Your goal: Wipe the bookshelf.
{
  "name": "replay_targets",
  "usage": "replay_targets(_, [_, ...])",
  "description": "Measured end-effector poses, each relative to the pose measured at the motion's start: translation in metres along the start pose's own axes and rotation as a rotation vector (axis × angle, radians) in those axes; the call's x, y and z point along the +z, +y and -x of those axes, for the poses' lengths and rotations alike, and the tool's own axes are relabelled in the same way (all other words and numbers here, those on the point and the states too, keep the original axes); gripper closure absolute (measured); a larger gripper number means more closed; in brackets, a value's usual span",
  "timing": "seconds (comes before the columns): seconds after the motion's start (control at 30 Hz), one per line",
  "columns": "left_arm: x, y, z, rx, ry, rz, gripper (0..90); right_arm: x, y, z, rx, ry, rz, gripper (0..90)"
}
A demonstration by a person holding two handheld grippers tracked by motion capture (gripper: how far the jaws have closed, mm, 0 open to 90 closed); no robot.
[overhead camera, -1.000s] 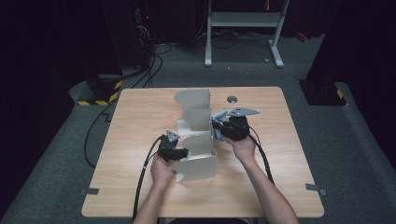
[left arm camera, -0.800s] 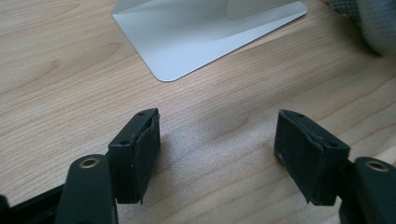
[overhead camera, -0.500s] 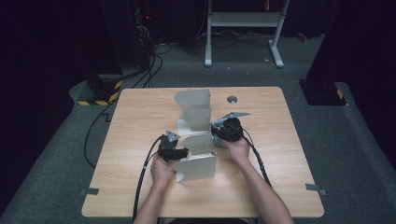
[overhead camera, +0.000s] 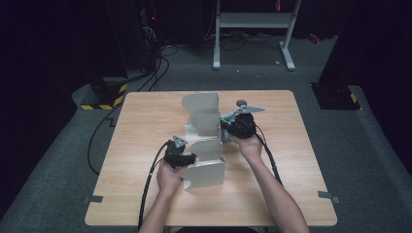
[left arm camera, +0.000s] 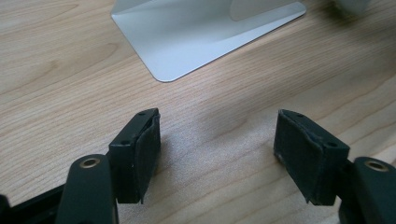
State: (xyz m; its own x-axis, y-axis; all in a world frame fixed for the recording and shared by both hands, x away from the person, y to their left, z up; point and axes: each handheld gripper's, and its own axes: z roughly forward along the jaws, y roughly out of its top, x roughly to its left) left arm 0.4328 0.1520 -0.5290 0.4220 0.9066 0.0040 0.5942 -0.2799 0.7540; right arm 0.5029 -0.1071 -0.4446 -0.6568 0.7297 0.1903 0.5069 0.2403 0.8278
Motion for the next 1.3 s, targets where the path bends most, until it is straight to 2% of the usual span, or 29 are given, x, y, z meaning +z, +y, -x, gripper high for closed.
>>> replay_targets(0.33, [0.000, 0.000, 0.000, 0.001, -0.002, 0.001, 32.0, -0.020, 0.032, -0.004, -0.024, -0.004, 0.076, 83.5])
replay_targets(0.5, [0.000, 0.000, 0.000, 0.001, -0.002, 0.001, 32.0, -0.015, 0.035, -0.002, -0.024, -0.012, 0.071, 83.5])
replay_targets(0.73, [0.000, 0.000, 0.000, 0.004, -0.004, -0.001, 32.1, 0.004, 0.022, 0.008, 0.017, -0.023, 0.016, 83.5])
replay_targets(1.03, [0.000, 0.000, 0.000, 0.003, -0.003, 0.001, 32.1, 0.041, -0.001, 0.017, 0.078, -0.024, -0.077, 83.5])
replay_targets(1.2, [0.000, 0.000, 0.000, 0.003, -0.004, 0.002, 32.2, 0.055, -0.009, 0.020, 0.085, -0.034, -0.123, 83.5])
replay_targets(1.3, [0.000, 0.000, 0.000, 0.004, -0.004, 0.001, 32.4, 0.057, -0.010, 0.023, 0.077, -0.042, -0.142, 83.5])
